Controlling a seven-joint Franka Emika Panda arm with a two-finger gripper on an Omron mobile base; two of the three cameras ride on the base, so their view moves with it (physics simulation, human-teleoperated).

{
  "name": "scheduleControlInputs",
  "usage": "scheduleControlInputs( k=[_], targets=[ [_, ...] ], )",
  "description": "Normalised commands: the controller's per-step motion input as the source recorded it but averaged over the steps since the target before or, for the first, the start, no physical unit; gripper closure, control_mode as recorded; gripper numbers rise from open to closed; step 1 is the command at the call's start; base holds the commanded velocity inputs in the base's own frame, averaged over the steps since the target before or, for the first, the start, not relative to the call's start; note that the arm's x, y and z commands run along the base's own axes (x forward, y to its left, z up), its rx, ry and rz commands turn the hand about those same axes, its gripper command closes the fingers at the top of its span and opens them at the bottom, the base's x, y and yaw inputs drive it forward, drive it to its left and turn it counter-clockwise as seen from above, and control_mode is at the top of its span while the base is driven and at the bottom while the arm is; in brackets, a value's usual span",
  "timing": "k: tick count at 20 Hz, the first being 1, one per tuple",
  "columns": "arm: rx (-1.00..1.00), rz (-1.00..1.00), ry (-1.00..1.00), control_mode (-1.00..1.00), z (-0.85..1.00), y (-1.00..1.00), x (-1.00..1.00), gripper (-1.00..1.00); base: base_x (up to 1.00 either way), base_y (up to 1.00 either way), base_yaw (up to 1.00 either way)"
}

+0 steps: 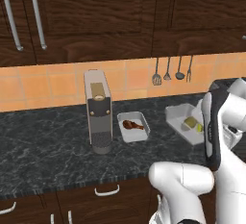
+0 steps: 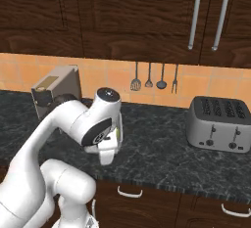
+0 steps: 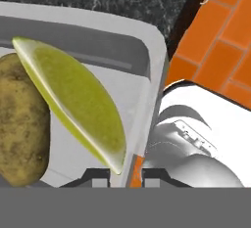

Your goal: Take the meat container that has the chicken drumstick and place it on the second highest rack of the freezer. Then take the vegetable container that has the potato and lemon wedge and place it on the highest rack of the freezer.

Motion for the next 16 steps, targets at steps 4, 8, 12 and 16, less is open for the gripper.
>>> scheduleControlInputs(
  k=[4,8,12,16],
  targets=[
    [-0.08,0.00,-0.15,-1.00,0.04,0.30,-0.26,1.00,0.00,0.00,0.00],
    [-0.04,0.07,-0.18,-1.00,0.00,0.19,-0.76,1.00,0.00,0.00,0.00],
    [0.00,0.00,-0.03,1.00,0.00,0.00,-0.25,1.00,-0.57,-0.04,-0.36],
    [0.00,0.00,0.00,1.00,0.00,0.00,0.00,1.00,-0.12,0.00,-0.82]
  ],
)
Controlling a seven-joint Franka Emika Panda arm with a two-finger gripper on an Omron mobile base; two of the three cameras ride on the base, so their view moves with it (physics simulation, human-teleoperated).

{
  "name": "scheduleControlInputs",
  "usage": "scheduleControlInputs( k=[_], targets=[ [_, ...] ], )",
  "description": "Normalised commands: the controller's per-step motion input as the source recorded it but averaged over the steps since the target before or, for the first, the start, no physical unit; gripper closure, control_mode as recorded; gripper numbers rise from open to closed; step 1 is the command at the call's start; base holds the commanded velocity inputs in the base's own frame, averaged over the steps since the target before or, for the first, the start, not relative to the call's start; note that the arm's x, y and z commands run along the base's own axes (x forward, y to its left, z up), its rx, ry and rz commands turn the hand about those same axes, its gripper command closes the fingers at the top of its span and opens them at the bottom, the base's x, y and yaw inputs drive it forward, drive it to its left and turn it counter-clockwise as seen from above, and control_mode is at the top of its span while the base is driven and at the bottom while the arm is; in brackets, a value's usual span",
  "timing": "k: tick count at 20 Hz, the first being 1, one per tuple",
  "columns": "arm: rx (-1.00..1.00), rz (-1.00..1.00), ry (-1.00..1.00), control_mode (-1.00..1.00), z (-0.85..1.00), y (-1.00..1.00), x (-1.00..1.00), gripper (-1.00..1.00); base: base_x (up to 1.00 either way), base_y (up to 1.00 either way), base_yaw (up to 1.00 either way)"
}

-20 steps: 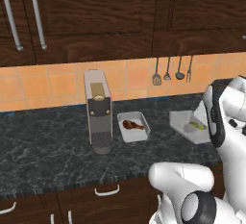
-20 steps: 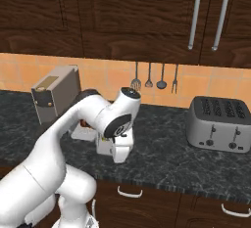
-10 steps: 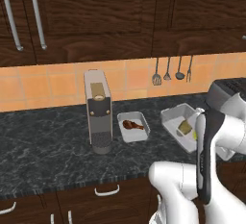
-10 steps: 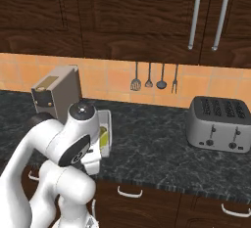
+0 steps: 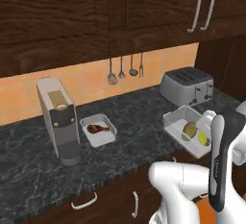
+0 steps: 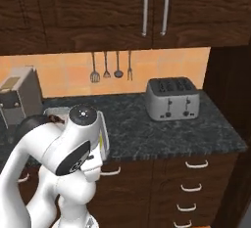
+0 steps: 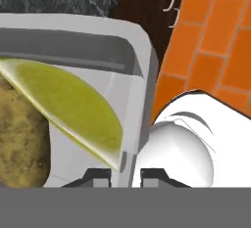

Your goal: Take the meat container that has the chicken drumstick and place it on the second highest rack of the freezer. Then take the vegetable container that has the potato and lemon wedge and place it on the highest rack of the freezer.

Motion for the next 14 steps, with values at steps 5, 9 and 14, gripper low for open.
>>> scheduleControlInputs(
  k=[5,9,14],
  targets=[
    [0.00,0.00,0.00,1.00,0.00,0.00,0.00,1.00,0.00,-0.14,-0.90],
    [0.00,0.00,0.00,1.00,0.00,0.00,0.00,1.00,0.03,-0.45,-0.89],
    [0.00,0.00,0.00,1.00,0.00,0.00,0.00,1.00,0.12,-0.89,-0.78]
  ],
)
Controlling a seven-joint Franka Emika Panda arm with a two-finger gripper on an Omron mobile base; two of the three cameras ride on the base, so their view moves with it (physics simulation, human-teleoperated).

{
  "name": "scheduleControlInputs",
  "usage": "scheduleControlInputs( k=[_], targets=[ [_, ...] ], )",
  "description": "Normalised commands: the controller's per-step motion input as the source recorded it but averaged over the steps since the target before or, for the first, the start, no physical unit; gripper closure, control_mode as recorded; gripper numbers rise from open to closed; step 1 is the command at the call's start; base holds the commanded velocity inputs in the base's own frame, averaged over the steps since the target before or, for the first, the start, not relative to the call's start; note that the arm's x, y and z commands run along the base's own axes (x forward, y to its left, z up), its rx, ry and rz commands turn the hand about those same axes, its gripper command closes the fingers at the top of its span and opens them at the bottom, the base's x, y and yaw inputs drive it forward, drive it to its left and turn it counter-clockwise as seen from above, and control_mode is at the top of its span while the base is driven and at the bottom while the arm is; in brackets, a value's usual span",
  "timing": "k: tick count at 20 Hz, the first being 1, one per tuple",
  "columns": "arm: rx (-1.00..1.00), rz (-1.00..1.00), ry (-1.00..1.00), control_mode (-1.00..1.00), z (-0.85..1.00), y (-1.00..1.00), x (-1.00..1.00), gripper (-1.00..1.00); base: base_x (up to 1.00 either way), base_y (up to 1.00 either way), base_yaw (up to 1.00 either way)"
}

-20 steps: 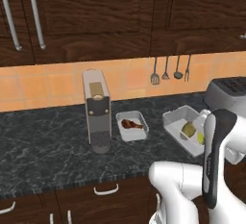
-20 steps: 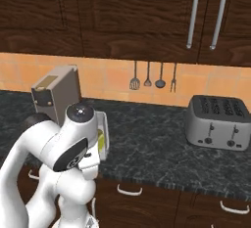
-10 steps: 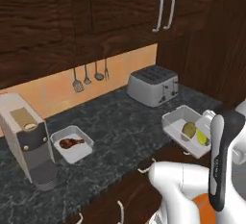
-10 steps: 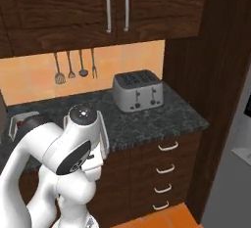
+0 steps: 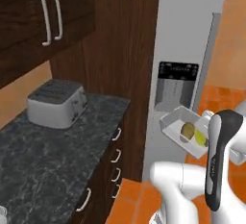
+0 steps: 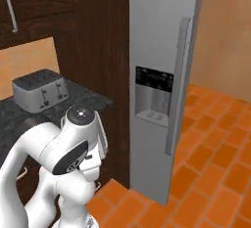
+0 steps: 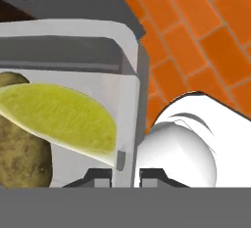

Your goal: Take the meat container that has the chicken drumstick and place it on the second highest rack of the freezer. Then take the vegetable container that has the potato and lemon wedge and place it on the highest rack of the freezer.

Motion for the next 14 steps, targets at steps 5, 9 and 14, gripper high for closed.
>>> scheduleControlInputs(
  k=[5,9,14],
  targets=[
    [0.00,0.00,0.00,1.00,0.00,0.00,0.00,1.00,0.21,-0.99,-0.65],
    [0.00,0.00,0.00,1.00,0.00,0.00,0.00,1.00,0.72,-1.00,-0.36],
    [0.00,0.00,0.00,1.00,0.00,0.00,0.00,1.00,1.00,-0.97,-0.02]
  ],
)
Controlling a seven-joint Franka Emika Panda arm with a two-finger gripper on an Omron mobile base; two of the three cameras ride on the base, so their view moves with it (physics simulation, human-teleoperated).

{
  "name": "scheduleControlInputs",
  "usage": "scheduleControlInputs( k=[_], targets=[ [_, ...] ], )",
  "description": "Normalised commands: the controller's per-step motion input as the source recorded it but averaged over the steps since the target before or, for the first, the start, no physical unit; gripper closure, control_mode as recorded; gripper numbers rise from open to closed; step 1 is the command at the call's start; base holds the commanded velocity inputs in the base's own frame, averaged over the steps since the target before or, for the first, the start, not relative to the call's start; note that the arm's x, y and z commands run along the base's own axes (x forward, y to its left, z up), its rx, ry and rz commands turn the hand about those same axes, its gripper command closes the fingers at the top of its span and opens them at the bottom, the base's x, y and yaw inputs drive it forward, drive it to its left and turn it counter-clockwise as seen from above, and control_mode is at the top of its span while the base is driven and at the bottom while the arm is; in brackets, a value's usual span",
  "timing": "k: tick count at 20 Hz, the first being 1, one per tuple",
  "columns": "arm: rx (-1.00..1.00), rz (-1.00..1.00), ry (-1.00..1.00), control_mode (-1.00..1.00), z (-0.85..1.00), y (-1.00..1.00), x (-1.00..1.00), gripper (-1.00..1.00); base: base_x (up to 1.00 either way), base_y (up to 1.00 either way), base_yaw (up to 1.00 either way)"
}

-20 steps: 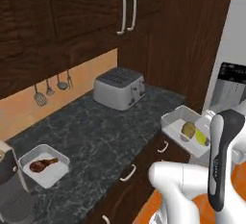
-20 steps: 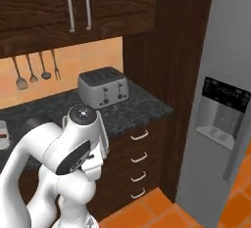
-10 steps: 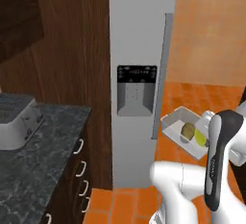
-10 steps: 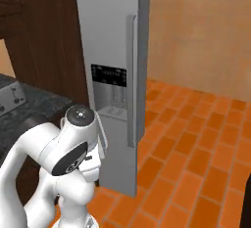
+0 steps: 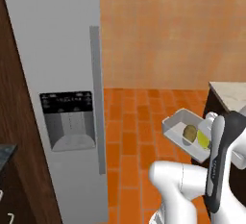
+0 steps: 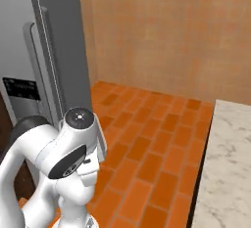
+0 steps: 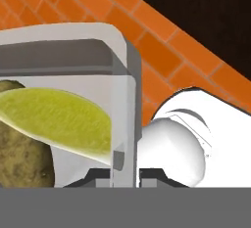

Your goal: Take the meat container that has the chicken drumstick and place it on the second highest rack of the freezer. Then take the vegetable container that has the potato and lemon wedge and place it on the highest rack of the freezer.

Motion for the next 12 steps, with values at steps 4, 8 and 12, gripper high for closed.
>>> scheduleControlInputs(
  k=[4,8,12],
  targets=[
    [0.00,0.00,0.00,1.00,0.00,0.00,0.00,1.00,1.00,-1.00,0.02],
    [0.00,0.00,0.00,1.00,0.00,0.00,0.00,1.00,1.00,-0.62,0.02],
    [0.00,0.00,0.00,1.00,0.00,0.00,0.00,1.00,1.00,0.00,0.12]
  ],
)
